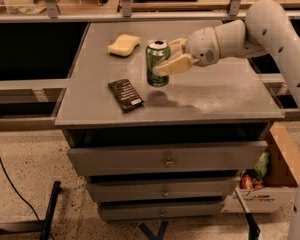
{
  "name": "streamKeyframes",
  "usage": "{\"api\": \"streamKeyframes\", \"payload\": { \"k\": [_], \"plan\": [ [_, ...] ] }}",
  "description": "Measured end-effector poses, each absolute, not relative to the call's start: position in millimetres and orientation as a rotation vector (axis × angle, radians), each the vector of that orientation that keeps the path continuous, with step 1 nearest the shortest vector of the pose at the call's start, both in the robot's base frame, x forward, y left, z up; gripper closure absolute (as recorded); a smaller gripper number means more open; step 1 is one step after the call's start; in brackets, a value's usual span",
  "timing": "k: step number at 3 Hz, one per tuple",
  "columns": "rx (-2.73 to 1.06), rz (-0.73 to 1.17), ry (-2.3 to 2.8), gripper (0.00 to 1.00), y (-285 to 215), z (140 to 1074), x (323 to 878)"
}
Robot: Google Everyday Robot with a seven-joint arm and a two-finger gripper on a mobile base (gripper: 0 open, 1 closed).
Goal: Move green can near rxbar chocolate
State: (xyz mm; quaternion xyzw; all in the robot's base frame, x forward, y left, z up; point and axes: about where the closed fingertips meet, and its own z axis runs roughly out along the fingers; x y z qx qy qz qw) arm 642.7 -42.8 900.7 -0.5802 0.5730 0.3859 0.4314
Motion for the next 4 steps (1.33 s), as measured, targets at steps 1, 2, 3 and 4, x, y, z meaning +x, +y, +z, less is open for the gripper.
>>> {"api": "streamKeyframes", "payload": {
  "k": [1, 2, 3, 4],
  "plan": [
    [-1.513, 0.961, 1.359, 0.82, -29, 899, 635],
    [-1.56, 0.972, 1.318, 0.58, -20, 890, 633],
    [-1.568, 0.999, 1.332, 0.35, -20, 875, 634],
    [-1.57, 1.001, 1.352, 0.12, -22, 868, 636]
  ]
}}
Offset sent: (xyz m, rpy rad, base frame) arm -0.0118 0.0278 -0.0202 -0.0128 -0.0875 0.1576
